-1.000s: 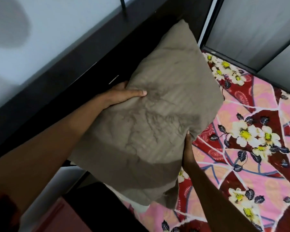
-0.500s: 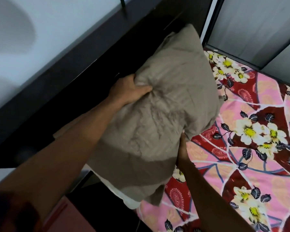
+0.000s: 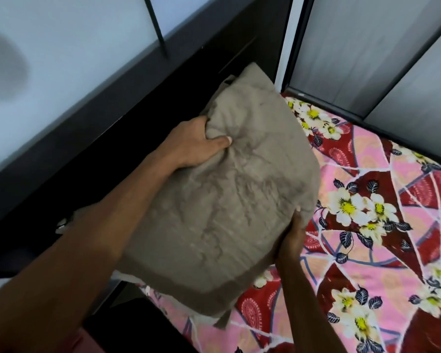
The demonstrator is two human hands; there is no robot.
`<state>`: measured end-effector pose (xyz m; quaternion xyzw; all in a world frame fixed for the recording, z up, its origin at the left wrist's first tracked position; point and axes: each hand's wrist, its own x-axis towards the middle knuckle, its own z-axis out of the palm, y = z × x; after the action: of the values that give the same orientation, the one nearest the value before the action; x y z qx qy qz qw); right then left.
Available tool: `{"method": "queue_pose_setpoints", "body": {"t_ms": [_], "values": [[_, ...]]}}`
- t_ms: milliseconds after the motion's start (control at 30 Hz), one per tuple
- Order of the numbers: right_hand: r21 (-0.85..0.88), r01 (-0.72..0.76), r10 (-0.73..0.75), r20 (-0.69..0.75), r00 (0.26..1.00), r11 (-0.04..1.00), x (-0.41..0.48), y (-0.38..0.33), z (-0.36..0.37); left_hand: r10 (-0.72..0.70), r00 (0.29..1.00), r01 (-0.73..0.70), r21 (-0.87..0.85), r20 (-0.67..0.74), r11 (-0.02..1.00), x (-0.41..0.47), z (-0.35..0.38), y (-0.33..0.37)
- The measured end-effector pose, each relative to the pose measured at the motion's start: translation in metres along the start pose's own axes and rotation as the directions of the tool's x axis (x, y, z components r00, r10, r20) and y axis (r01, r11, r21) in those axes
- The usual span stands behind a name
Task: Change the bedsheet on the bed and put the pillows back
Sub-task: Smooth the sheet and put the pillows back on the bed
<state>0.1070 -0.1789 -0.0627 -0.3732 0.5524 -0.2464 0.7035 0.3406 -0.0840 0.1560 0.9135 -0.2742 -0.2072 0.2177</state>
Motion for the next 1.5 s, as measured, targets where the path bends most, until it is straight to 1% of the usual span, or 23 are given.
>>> {"method": "queue_pose_setpoints", "body": {"t_ms": [133, 200, 300, 367, 400, 467, 533, 633, 700, 800, 867, 933, 1000, 1067, 1133, 1167, 1200, 1233, 1267, 1300, 1333, 1433, 1500], "values": [[0.025, -0.003, 0.001, 0.086, 0.996, 1.000, 0.037, -0.034, -0.013, 0.080, 0.996, -0.081, -0.003, -0.025, 0.997, 0.019, 0.014, 0.036], [-0.002, 0.002, -0.001, 0.128, 0.992, 1.000, 0.062, -0.057, -0.008, 0.077, 0.997, -0.077, -0.004, 0.007, 0.997, 0.044, 0.025, 0.050], [-0.078, 0.034, -0.015, 0.234, 0.972, 0.996, 0.110, -0.091, 0.007, 0.058, 0.998, -0.059, -0.099, -0.007, 0.993, 0.092, 0.037, 0.066], [-0.172, 0.025, 0.008, 0.187, 0.982, 0.985, 0.142, -0.102, 0.017, 0.002, 1.000, -0.001, -0.166, 0.007, 0.986, 0.122, 0.043, 0.063], [-0.255, 0.030, -0.006, 0.094, 0.996, 0.967, 0.154, -0.104, 0.019, -0.020, 1.000, 0.023, -0.176, 0.020, 0.984, 0.131, 0.045, 0.058], [-0.419, 0.046, -0.079, -0.062, 0.995, 0.907, 0.167, -0.101, 0.022, -0.024, 0.999, 0.030, -0.157, 0.037, 0.987, 0.141, 0.048, 0.037], [-0.522, 0.148, -0.224, -0.084, 0.971, 0.840, 0.152, -0.095, 0.027, -0.011, 1.000, 0.010, -0.177, 0.000, 0.984, 0.139, 0.047, 0.008], [-0.640, 0.458, -0.540, 0.079, 0.838, 0.618, 0.093, -0.077, 0.033, 0.054, 0.988, -0.100, -0.323, -0.147, 0.941, 0.102, 0.042, -0.045], [-0.629, 0.638, -0.648, 0.266, 0.714, 0.445, 0.039, -0.050, 0.035, 0.037, 0.955, -0.143, -0.346, -0.295, 0.927, 0.062, 0.048, -0.088], [-0.598, 0.777, -0.646, 0.517, 0.561, 0.197, -0.025, -0.010, 0.042, -0.137, 0.850, -0.043, -0.326, -0.508, 0.944, -0.017, 0.079, -0.156], [-0.634, 0.771, -0.624, 0.576, 0.527, 0.065, -0.038, 0.007, 0.048, -0.253, 0.748, 0.080, -0.294, -0.613, 0.952, -0.070, 0.111, -0.191], [-0.671, 0.742, -0.615, 0.582, 0.532, 0.007, -0.034, 0.013, 0.053, -0.427, 0.642, 0.236, -0.366, -0.637, 0.900, -0.113, 0.144, -0.209], [-0.700, 0.714, -0.613, 0.578, 0.538, -0.034, -0.027, 0.016, 0.058, -0.648, 0.517, 0.338, -0.562, -0.559, 0.755, -0.140, 0.167, -0.215], [-0.716, 0.695, -0.611, 0.579, 0.540, -0.064, -0.026, 0.020, 0.059, -0.817, 0.399, 0.288, -0.789, -0.416, 0.543, -0.151, 0.181, -0.211], [-0.726, 0.685, -0.611, 0.569, 0.550, -0.060, -0.027, 0.023, 0.060, -0.921, 0.331, 0.296, -0.904, -0.205, 0.308, -0.151, 0.192, -0.209], [-0.732, 0.679, -0.610, 0.563, 0.558, -0.054, -0.026, 0.024, 0.062, -0.933, 0.350, 0.264, -0.948, -0.079, 0.179, -0.151, 0.198, -0.211], [-0.736, 0.676, -0.609, 0.557, 0.564, -0.048, -0.025, 0.025, 0.064, -0.912, 0.407, 0.208, -0.977, 0.049, 0.040, -0.149, 0.205, -0.216], [-0.740, 0.671, -0.609, 0.552, 0.569, -0.044, -0.025, 0.025, 0.066, -0.853, 0.495, 0.194, -0.978, 0.165, -0.077, -0.148, 0.211, -0.221], [-0.744, 0.667, -0.603, 0.550, 0.578, -0.038, -0.026, 0.025, 0.068, -0.788, 0.576, 0.206, -0.971, 0.218, -0.119, -0.147, 0.214, -0.226], [-0.745, 0.667, -0.592, 0.552, 0.587, -0.034, -0.027, 0.025, 0.070, -0.751, 0.630, 0.186, -0.978, 0.196, -0.099, -0.146, 0.219, -0.238], [-0.745, 0.666, -0.580, 0.556, 0.595, -0.031, -0.027, 0.023, 0.071, -0.748, 0.650, 0.139, -0.989, 0.134, -0.057, -0.144, 0.221, -0.244], [-0.736, 0.677, -0.570, 0.560, 0.602, -0.009, -0.023, 0.011, 0.072, -0.777, 0.630, 0.044, -0.998, -0.003, 0.039, -0.143, 0.196, -0.217], [-0.723, 0.691, -0.578, 0.559, 0.595, 0.012, -0.019, -0.002, 0.070, -0.777, 0.625, -0.023, -0.997, -0.069, 0.069, -0.151, 0.175, -0.197]]}}
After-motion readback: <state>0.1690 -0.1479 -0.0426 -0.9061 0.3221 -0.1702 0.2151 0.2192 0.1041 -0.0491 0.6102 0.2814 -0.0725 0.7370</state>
